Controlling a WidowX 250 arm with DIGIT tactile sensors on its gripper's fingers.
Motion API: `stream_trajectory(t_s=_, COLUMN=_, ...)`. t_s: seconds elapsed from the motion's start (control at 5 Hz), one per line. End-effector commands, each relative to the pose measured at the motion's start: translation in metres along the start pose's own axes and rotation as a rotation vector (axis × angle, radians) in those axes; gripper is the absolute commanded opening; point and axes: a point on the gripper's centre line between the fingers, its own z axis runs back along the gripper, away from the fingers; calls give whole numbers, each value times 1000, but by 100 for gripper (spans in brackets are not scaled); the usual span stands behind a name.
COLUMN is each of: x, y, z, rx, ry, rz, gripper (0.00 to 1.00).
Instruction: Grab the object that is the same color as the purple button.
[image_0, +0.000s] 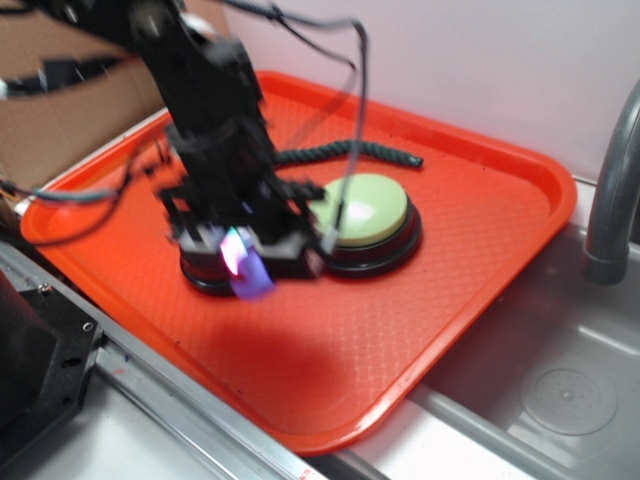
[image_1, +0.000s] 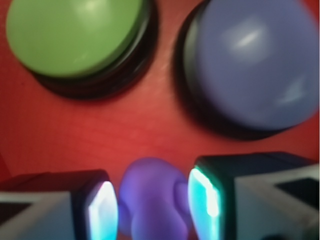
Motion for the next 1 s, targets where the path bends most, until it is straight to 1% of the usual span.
stream_trajectory(t_s=0.0, x=56, y=32, z=85, rx=18, ry=-6, rz=-96, gripper=0)
stream_trajectory(t_s=0.2, x=79, y=57, z=112, rx=-11, ry=-37, rz=-76, gripper=0)
stream_trajectory(t_s=0.4, x=94, y=76, z=134, rx=-40, ry=-72, rz=-13, gripper=0)
stream_trajectory(t_s=0.6, x=96, y=90, z=145, rx=-106, ry=-88, rz=82, gripper=0)
stream_trajectory(t_s=0.8, x=98, y=92, z=141, rx=-59, ry=-60, rz=127, gripper=0)
